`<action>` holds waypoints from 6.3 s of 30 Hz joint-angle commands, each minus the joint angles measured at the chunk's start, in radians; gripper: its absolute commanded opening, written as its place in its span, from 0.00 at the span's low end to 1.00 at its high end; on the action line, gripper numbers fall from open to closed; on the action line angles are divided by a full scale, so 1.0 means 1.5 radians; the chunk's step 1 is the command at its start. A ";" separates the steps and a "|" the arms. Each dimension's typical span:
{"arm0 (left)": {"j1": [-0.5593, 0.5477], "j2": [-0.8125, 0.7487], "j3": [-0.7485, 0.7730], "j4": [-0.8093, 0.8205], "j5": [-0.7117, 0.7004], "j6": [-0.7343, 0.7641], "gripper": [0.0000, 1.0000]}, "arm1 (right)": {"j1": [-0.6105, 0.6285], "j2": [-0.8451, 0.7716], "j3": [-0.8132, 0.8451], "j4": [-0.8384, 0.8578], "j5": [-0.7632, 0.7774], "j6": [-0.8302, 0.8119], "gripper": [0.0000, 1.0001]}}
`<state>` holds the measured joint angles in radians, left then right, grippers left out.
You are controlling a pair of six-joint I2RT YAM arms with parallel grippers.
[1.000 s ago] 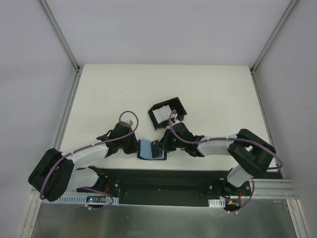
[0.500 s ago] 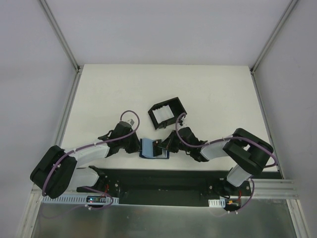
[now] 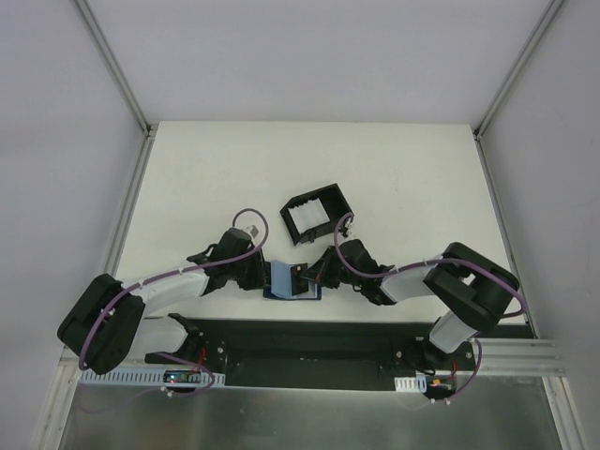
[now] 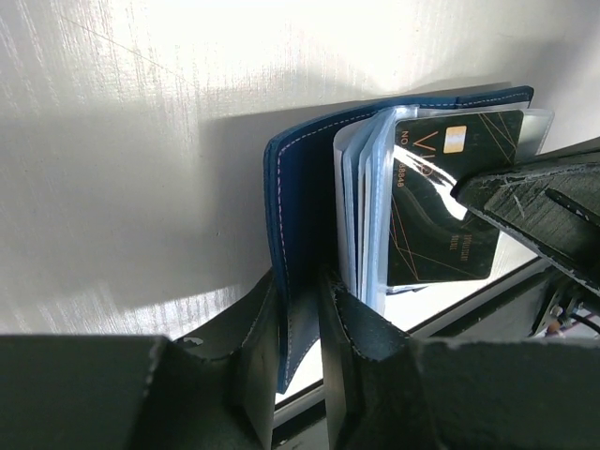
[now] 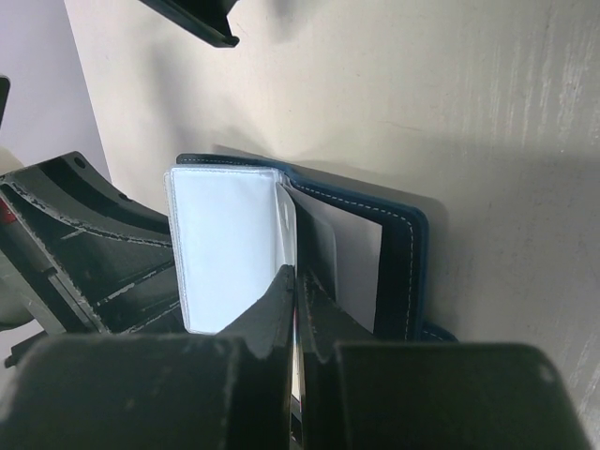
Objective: Put the credit cards into the card holder
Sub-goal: Insert the credit card into the card holder.
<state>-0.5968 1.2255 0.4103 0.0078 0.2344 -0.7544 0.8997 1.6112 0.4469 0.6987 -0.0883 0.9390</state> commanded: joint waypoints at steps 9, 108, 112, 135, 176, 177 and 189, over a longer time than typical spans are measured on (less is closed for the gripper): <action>-0.007 0.024 0.003 -0.097 -0.054 0.040 0.09 | -0.009 -0.009 0.006 -0.042 -0.004 -0.021 0.00; -0.037 0.121 -0.016 -0.023 -0.112 0.013 0.00 | -0.048 0.033 -0.020 0.073 -0.107 0.003 0.18; -0.037 0.113 -0.022 -0.022 -0.110 0.015 0.00 | -0.049 -0.031 0.006 -0.071 -0.065 -0.059 0.37; -0.037 0.120 -0.010 -0.023 -0.099 0.040 0.00 | 0.010 -0.015 0.163 -0.281 -0.027 -0.170 0.42; -0.037 0.025 0.048 -0.063 -0.042 0.030 0.00 | -0.142 -0.151 0.383 -0.586 0.019 -0.484 0.72; -0.037 0.023 0.051 -0.066 -0.042 0.032 0.00 | -0.150 -0.136 0.400 -0.596 0.015 -0.493 0.72; -0.037 0.007 0.088 -0.091 -0.036 0.044 0.00 | -0.187 0.058 0.594 -0.690 -0.019 -0.569 0.80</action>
<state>-0.6533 1.2713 0.5102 -0.0723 0.1791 -0.7174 0.6281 1.6459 1.2411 -0.2638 -0.0948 0.1509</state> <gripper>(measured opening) 0.010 0.780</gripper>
